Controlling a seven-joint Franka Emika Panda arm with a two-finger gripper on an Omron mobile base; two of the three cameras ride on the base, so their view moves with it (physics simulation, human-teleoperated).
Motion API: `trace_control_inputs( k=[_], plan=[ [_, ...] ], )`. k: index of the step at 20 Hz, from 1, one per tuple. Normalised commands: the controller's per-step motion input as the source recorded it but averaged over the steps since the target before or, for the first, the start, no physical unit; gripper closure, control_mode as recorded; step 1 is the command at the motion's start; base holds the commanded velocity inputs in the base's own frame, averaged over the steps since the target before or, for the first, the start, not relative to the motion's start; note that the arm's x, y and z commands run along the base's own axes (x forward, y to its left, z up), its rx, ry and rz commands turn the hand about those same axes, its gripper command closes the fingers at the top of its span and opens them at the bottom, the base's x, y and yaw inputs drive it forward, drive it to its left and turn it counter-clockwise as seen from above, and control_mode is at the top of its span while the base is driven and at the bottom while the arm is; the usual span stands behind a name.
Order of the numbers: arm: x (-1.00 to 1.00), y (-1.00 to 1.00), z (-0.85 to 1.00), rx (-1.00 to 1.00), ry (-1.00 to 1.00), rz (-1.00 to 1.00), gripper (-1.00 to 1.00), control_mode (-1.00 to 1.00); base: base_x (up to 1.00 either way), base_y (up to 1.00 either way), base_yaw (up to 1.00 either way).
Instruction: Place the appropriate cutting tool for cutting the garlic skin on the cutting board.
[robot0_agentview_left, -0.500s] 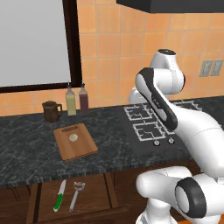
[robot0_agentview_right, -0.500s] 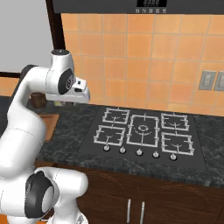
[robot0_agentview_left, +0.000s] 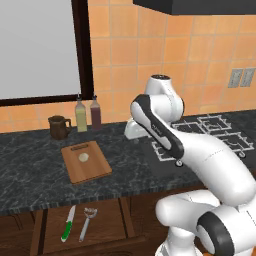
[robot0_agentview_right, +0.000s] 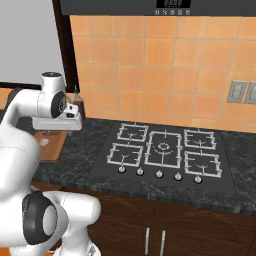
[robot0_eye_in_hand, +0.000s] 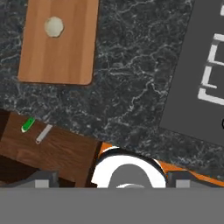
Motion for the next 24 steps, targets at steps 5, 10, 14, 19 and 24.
trace_control_inputs(
  k=[5,10,14,19,24],
  plan=[
    [-0.42,1.00,-0.85,0.01,0.09,0.02,-1.00,-1.00,0.00,0.00,0.00],
    [-0.64,1.00,-0.48,-0.12,-0.04,0.00,-1.00,-1.00,0.00,0.00,0.00],
    [-0.18,1.00,-0.40,-0.26,-0.04,0.00,-1.00,-1.00,0.00,0.00,0.00],
    [0.00,0.72,-0.67,-0.12,0.08,-0.02,-1.00,-1.00,0.00,0.00,0.00],
    [-0.21,0.39,-0.67,0.00,0.14,-0.09,-1.00,-1.00,0.00,0.00,0.00]
  ],
)
